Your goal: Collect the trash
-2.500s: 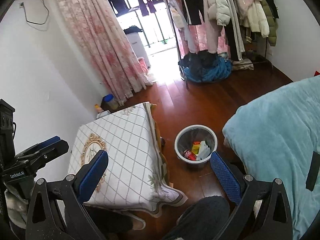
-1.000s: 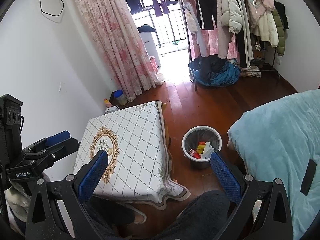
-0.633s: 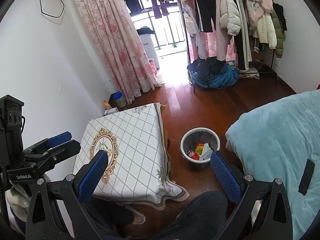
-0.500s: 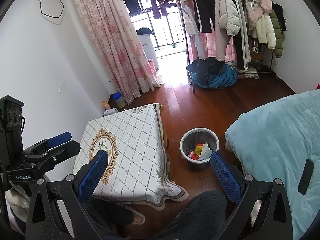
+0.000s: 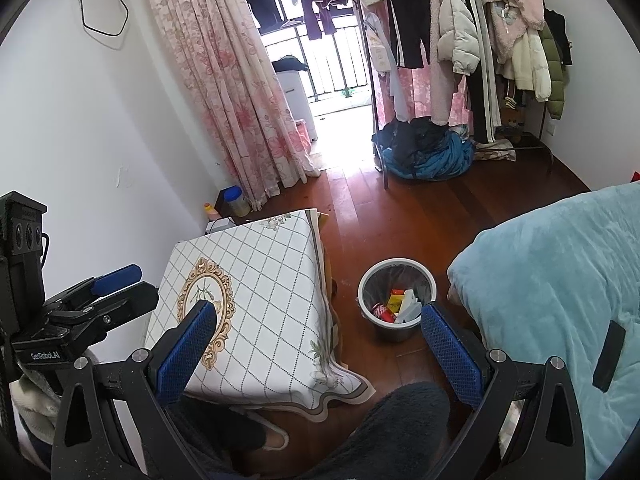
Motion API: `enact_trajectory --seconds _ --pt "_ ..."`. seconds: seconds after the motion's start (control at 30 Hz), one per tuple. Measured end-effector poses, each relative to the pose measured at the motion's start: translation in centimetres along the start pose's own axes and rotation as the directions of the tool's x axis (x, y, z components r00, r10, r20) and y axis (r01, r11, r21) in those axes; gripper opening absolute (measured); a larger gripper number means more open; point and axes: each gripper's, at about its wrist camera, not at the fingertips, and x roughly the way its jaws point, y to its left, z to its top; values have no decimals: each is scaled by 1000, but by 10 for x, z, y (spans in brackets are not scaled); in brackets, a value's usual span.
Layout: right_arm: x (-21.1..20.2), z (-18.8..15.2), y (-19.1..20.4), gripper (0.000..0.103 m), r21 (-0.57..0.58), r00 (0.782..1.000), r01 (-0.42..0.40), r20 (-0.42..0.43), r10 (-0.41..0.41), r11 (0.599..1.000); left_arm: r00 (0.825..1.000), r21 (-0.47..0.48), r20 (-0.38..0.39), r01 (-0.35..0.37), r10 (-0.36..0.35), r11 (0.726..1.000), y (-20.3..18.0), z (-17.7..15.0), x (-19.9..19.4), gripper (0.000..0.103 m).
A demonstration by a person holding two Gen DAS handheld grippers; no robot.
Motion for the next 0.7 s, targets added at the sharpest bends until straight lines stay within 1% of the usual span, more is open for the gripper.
enact_trajectory --seconds 0.7 --pt "1 2 2 103 -5 1000 -2 -3 2 1000 1000 1 4 0 0 1000 2 1 -2 103"
